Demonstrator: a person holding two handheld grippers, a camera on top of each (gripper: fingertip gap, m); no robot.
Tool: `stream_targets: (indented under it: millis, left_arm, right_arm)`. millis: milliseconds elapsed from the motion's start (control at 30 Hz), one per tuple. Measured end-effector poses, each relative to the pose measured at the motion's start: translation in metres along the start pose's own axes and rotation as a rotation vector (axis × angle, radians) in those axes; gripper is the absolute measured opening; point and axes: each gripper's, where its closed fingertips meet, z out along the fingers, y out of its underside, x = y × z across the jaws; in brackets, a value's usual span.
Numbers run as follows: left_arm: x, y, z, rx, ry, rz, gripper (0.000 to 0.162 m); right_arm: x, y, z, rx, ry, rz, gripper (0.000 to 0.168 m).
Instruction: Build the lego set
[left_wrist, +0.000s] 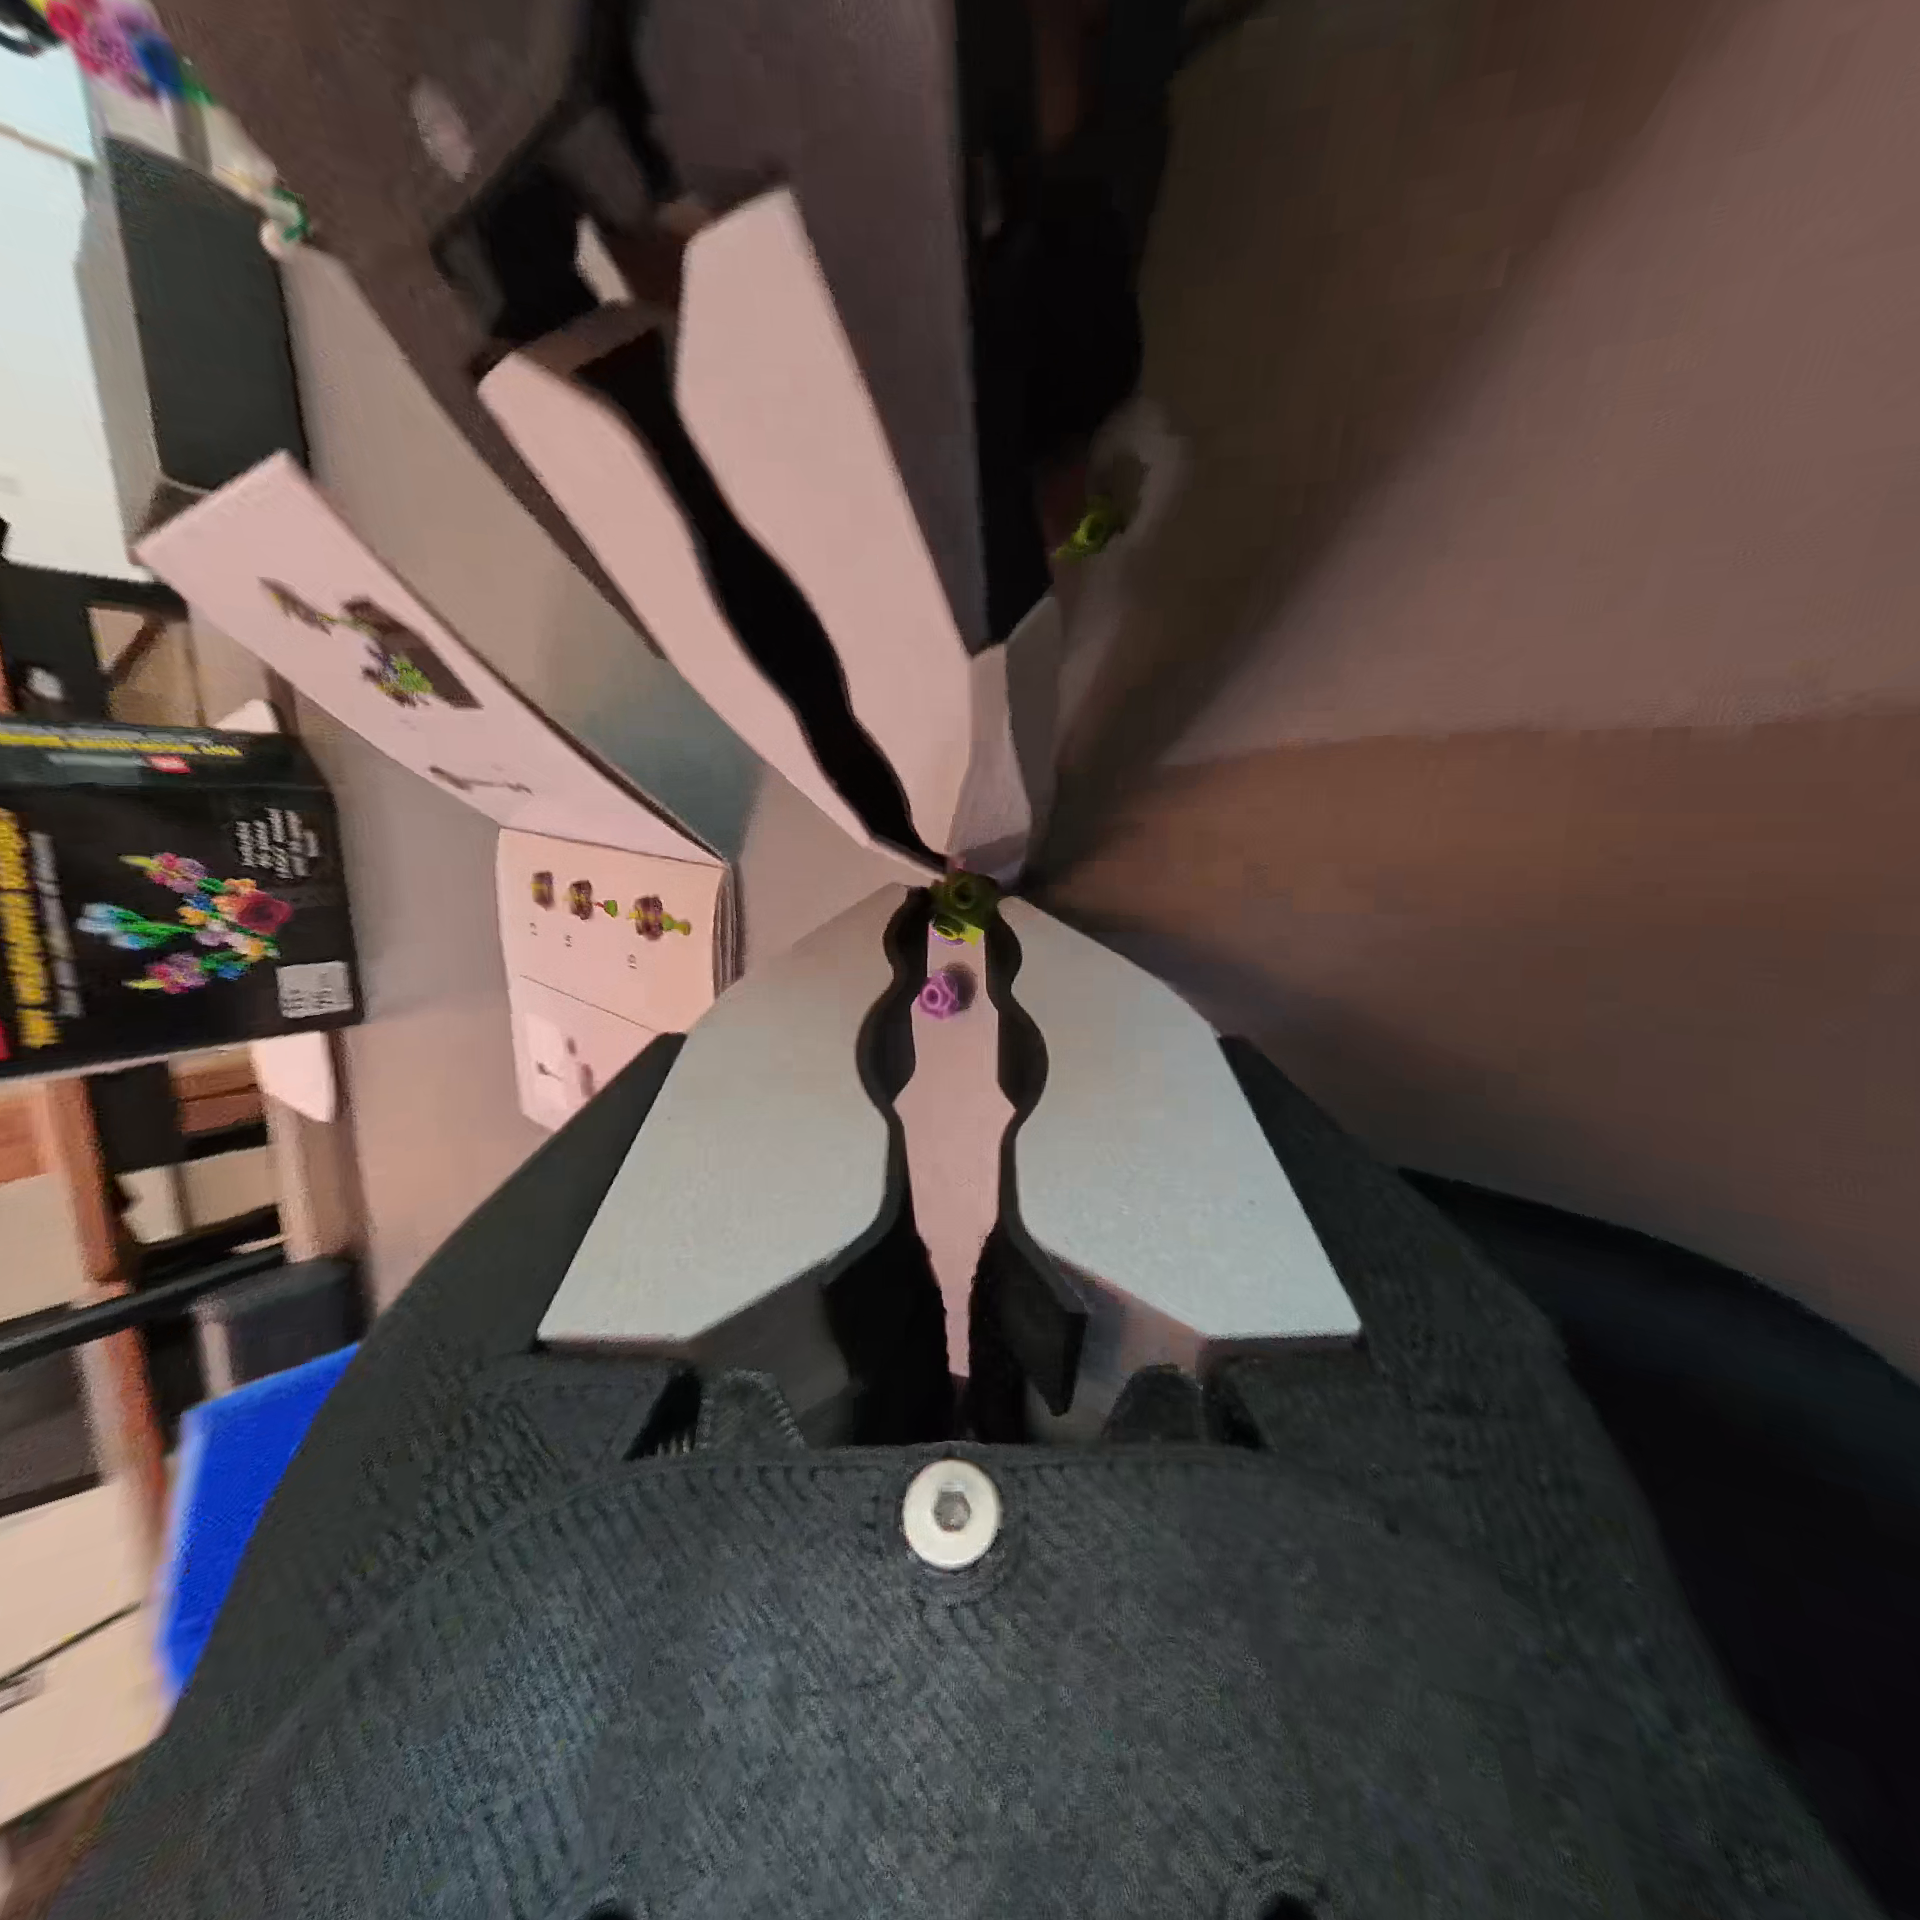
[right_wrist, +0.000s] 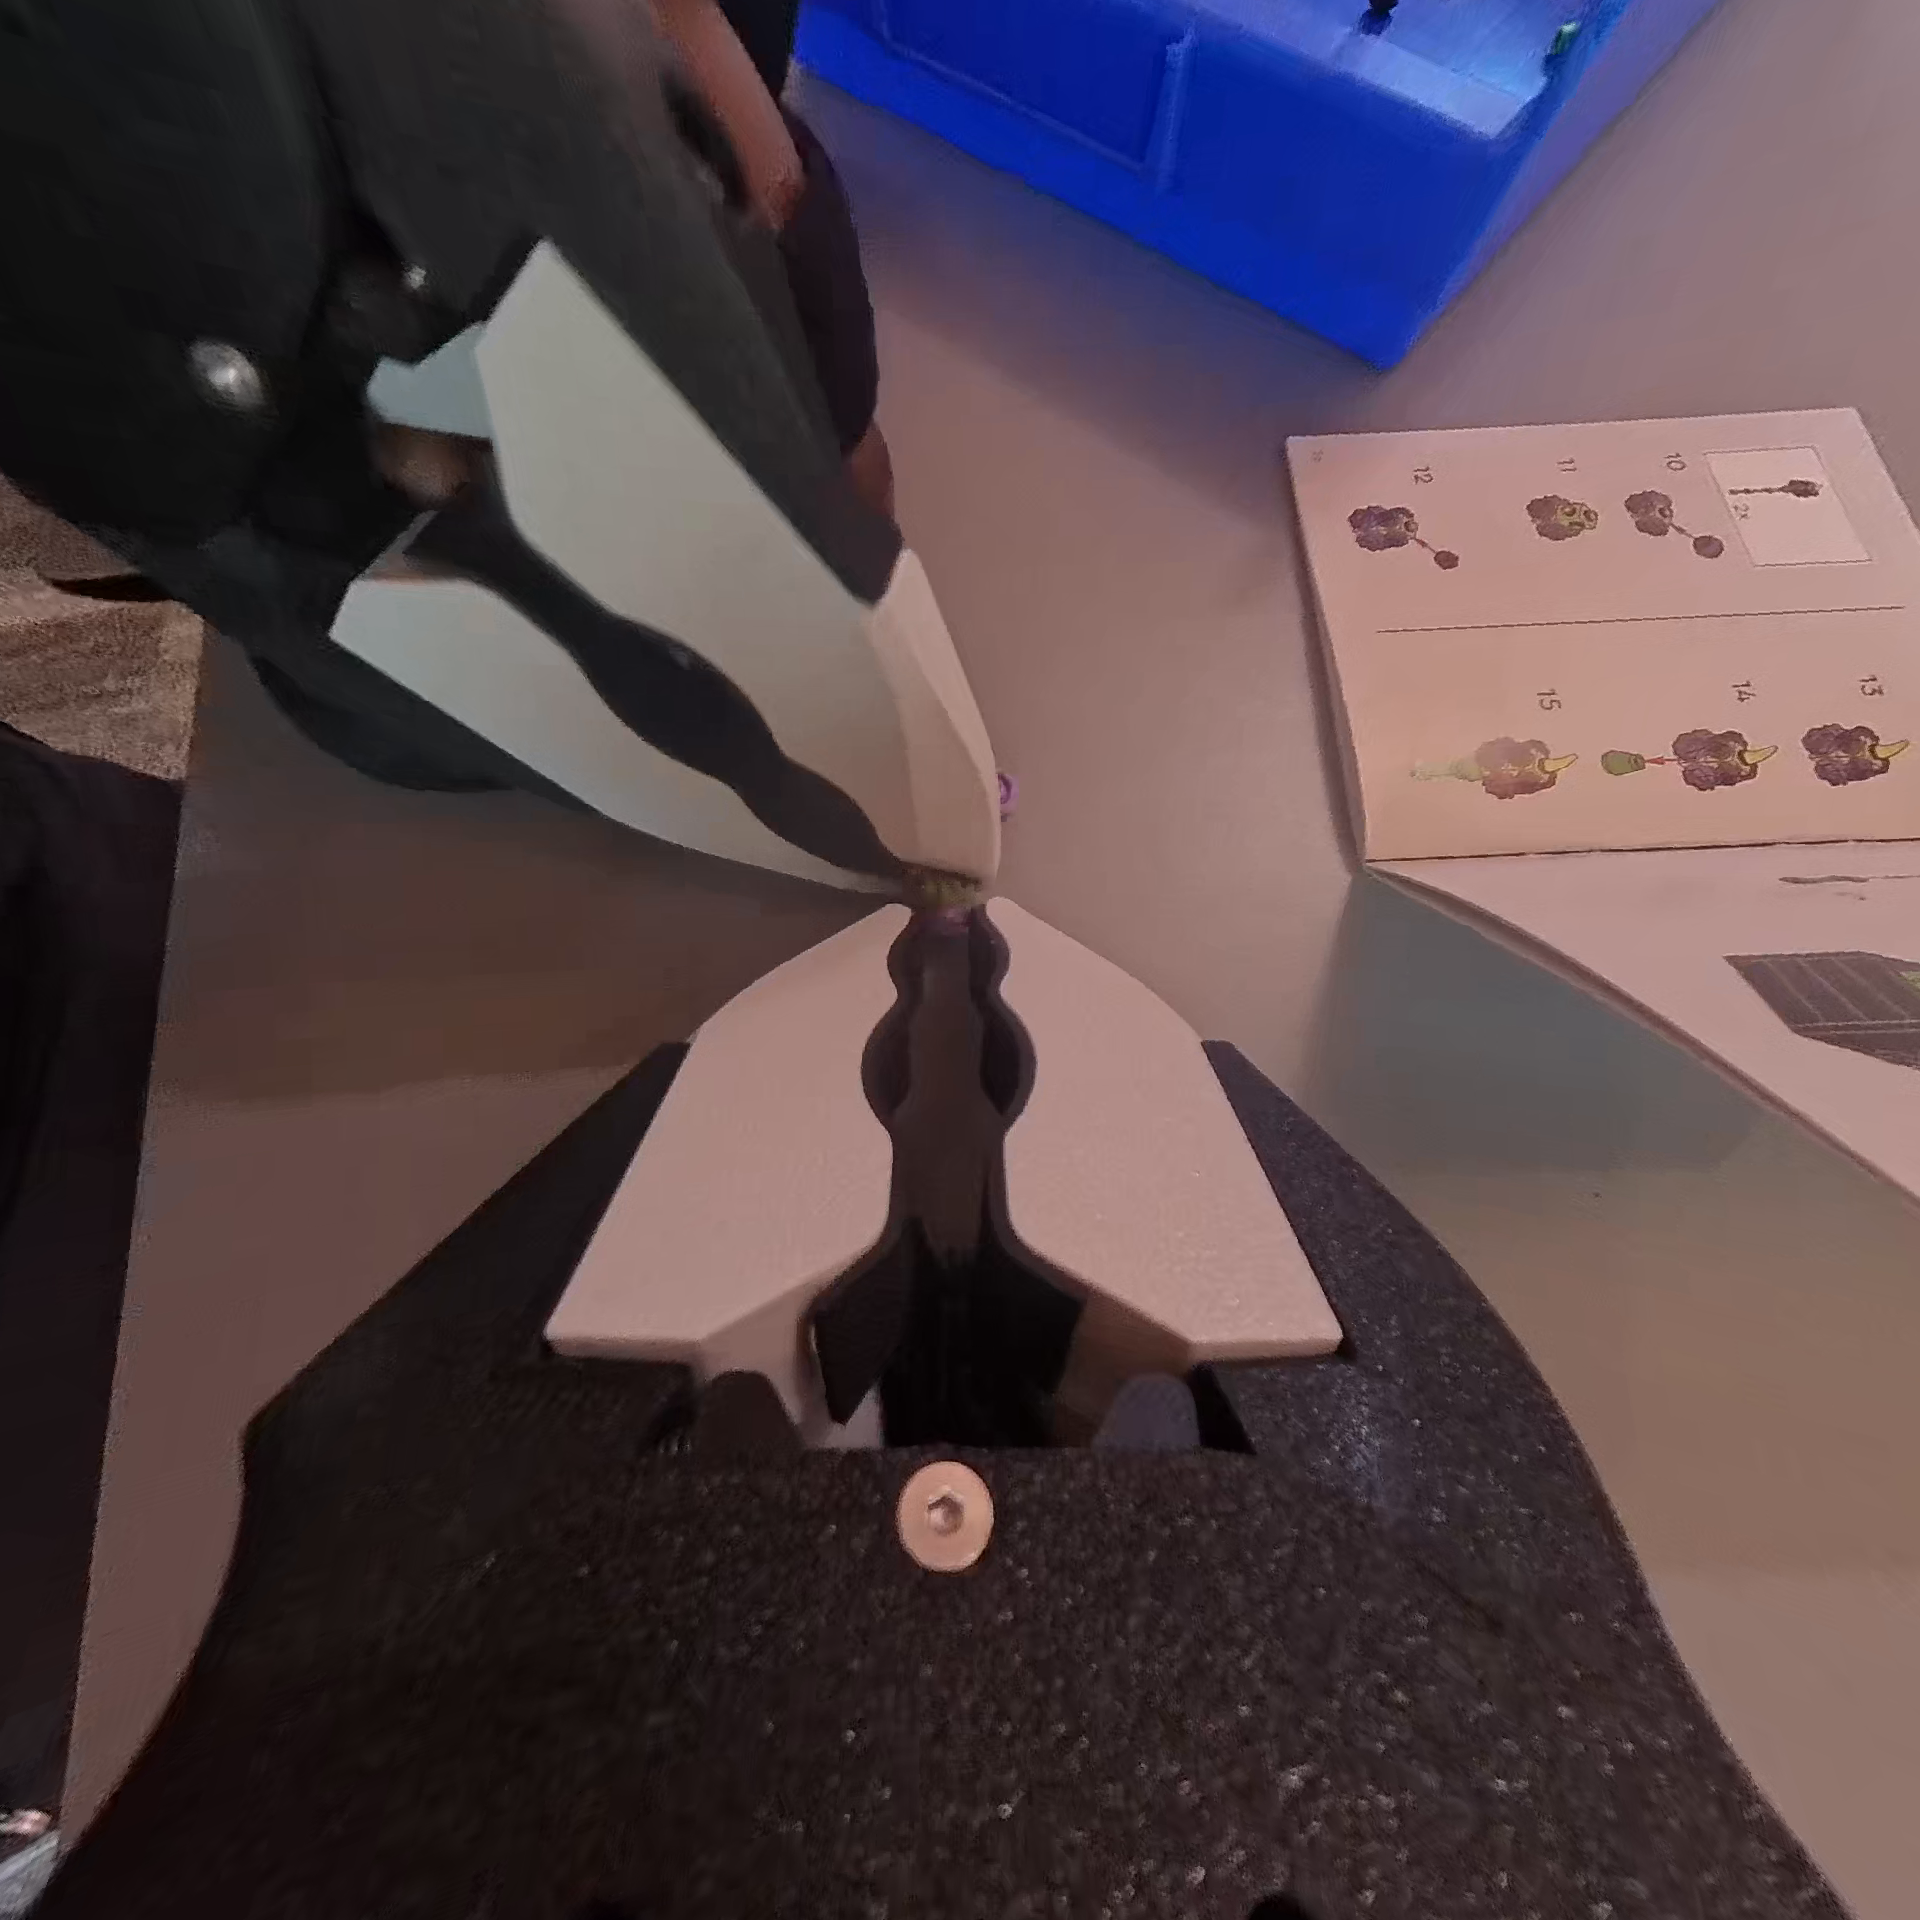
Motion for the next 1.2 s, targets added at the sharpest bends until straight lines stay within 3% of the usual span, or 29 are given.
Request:
stream_targets:
  millis: [67,167,267,333,533,700,800,867,933,1033,1200]
  left_arm:
    - [-0.007,0.003,0.000,0.061,0.004,-0.096,0.011]
    - [-0.028,-0.007,-0.012,0.274,-0.026,-0.321,0.011]
    - [-0.050,-0.019,-0.031,0.533,-0.003,-0.552,0.011]
    - [-0.060,-0.022,-0.041,0.641,-0.028,-0.600,0.011]
    - [-0.069,-0.027,-0.046,0.645,-0.197,-0.458,0.011]
    - [-0.068,-0.033,-0.044,0.606,-0.257,-0.372,0.011]
    - [-0.070,-0.036,-0.049,0.620,-0.286,-0.348,0.011]
    - [-0.075,-0.042,-0.059,0.698,-0.315,-0.366,0.016]
    - [-0.081,-0.049,-0.072,0.825,-0.344,-0.395,0.031]
    - [-0.082,-0.058,-0.083,0.957,-0.310,-0.425,0.035]
    - [-0.076,-0.072,-0.089,1.006,-0.268,-0.337,0.030]
  right_arm:
    - [0.006,-0.005,-0.003,0.044,0.028,0.024,0.009]
    - [0.009,-0.031,-0.029,0.283,-0.007,0.091,0.025]
    - [0.009,-0.054,-0.061,0.535,-0.046,0.121,0.022]
    - [0.009,-0.057,-0.069,0.593,-0.077,0.172,0.020]
    - [0.017,-0.067,-0.079,0.718,-0.247,0.466,0.026]
    - [0.011,-0.065,-0.067,0.649,-0.263,0.467,0.020]
    - [0.010,-0.069,-0.073,0.695,-0.292,0.485,0.015]
    - [0.005,-0.077,-0.085,0.781,-0.417,0.538,0.015]
    - [0.000,-0.086,-0.102,0.903,-0.610,0.634,0.015]
    - [-0.009,-0.092,-0.119,0.970,-0.904,0.741,0.015]
    - [-0.018,-0.093,-0.118,0.929,-1.027,0.771,0.015]
